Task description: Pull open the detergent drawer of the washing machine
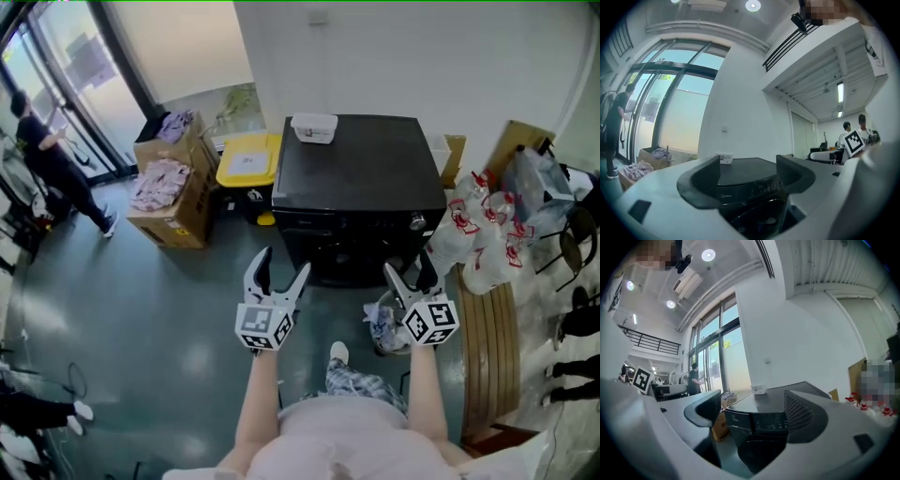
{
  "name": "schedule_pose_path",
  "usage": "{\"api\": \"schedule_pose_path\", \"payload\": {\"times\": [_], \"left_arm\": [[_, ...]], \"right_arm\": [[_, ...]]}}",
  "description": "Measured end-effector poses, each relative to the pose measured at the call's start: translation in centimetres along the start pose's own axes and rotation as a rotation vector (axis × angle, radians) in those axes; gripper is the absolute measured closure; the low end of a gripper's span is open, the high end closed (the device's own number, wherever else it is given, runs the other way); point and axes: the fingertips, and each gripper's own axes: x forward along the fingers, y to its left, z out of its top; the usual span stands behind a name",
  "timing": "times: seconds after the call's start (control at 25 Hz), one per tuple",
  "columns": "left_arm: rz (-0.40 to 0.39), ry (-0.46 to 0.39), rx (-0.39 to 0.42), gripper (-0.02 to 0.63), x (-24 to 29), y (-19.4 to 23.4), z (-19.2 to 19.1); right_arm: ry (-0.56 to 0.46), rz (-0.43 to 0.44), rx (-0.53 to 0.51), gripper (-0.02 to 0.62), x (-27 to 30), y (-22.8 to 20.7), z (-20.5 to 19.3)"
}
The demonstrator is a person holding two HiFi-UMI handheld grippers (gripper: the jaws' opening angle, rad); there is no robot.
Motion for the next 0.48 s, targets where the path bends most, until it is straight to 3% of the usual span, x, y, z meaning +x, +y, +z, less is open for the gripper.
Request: {"api": "schedule_pose_path", "payload": {"times": [0.2,0.48], "left_arm": [[0.039,0.008,-0.001,0.244,6.3,4.0,0.5],[0.080,0.019,-0.001,0.244,11.0,8.0,0.4]], "right_arm": [[0.020,0.060,-0.005,0.175,8.7,-1.8,0.9],[0.039,0.107,0.008,0.176,16.3,-2.7,1.0]]}}
